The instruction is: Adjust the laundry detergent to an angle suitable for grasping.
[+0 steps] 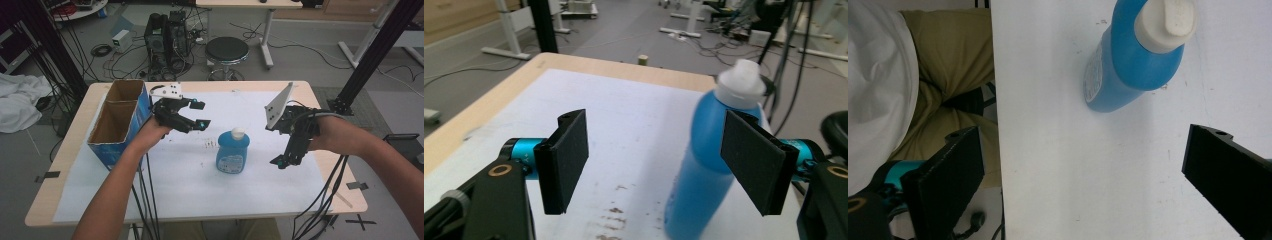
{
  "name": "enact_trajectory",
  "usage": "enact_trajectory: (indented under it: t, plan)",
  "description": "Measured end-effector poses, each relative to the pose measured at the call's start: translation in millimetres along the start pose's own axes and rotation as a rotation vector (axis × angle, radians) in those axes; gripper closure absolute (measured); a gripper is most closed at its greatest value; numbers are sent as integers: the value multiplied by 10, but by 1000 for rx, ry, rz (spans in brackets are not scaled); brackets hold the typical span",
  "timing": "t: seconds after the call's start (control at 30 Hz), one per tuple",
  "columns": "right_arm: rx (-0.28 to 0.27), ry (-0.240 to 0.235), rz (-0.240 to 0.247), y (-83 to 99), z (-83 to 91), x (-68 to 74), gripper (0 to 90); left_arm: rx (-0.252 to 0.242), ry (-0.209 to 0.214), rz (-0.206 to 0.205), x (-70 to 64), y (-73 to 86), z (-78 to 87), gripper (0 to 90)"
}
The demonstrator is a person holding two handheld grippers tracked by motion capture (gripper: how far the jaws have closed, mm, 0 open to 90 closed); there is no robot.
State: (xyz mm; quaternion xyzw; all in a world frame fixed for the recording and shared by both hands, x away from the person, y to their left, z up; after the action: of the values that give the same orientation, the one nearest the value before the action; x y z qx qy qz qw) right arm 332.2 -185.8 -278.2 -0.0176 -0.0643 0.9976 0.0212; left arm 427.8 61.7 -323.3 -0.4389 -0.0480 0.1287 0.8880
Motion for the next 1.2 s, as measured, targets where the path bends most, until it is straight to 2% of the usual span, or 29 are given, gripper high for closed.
enact_trajectory:
  t: [0.03, 0.07, 0.37, 0.5, 0.57, 0.6, 0.7, 0.73, 0.77, 0.87, 0.93, 0.97, 1.0, 1.03, 1.1, 1.13, 1.17, 1.2]
  plan:
    - [1, -1, 1, 0, -1, 0, 26, 6, 2, 1, 20, -15, 10, 102]
    - [0, -2, 0, -2, -3, 0, 26, 14, -3, 6, 36, -26, 24, 73]
    - [-4, -2, -4, 6, -3, -9, 26, 101, -73, 8, 170, -89, 103, 72]
    - [-7, 1, -4, 16, 0, -20, 26, 164, -133, 14, 246, -131, 145, 73]
    - [-7, 0, -4, 16, -1, -23, 26, 183, -132, 18, 265, -160, 168, 73]
    - [-7, -1, -5, 14, -2, -26, 26, 192, -143, 5, 289, -176, 175, 73]
    - [-11, 0, 0, 11, -5, -39, 26, 254, -157, 19, 311, -200, 173, 73]
    - [-8, -3, -7, 11, -3, -37, 26, 277, -143, 12, 307, -206, 167, 73]
    - [-11, 0, 0, 11, -6, -48, 26, 299, -141, -7, 312, -213, 163, 73]
    - [-13, -2, 0, 11, -13, -62, 26, 362, -134, -28, 309, -229, 145, 73]
    - [-12, -3, 3, 10, -14, -74, 26, 393, -124, -14, 301, -233, 109, 73]
    - [-12, -4, -7, 10, -14, -71, 26, 400, -126, 9, 296, -238, 84, 73]
    - [-12, -4, -4, 11, -16, -78, 26, 450, -131, -24, 326, -230, 93, 73]
    - [-11, -4, -3, 11, -18, -84, 26, 471, -134, -21, 335, -228, 79, 73]
    - [-11, -6, -6, 16, -22, -105, 26, 543, -130, -39, 359, -221, 71, 73]
    - [-15, -4, -6, 16, -25, -115, 26, 614, -135, -72, 388, -217, 67, 73]
    - [-15, -4, -6, 16, -25, -115, 26, 614, -135, -72, 388, -217, 67, 73]
    - [-14, -6, -5, 19, -24, -121, 26, 642, -134, -82, 396, -216, 61, 73]
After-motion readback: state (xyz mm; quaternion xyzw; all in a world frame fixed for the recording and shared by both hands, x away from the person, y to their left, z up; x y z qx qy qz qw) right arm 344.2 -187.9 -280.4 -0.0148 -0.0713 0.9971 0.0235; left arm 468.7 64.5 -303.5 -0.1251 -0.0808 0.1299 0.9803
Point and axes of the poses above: each handheld gripper's, and its own axes: z roughly backward along the jaws, y roughly out of its underside, x roughly to its left, the point moved 6 cm from there along -z, roughly forward along the jaws, and after that the axes turned 14 degrees about x, right-handed, at the moved point
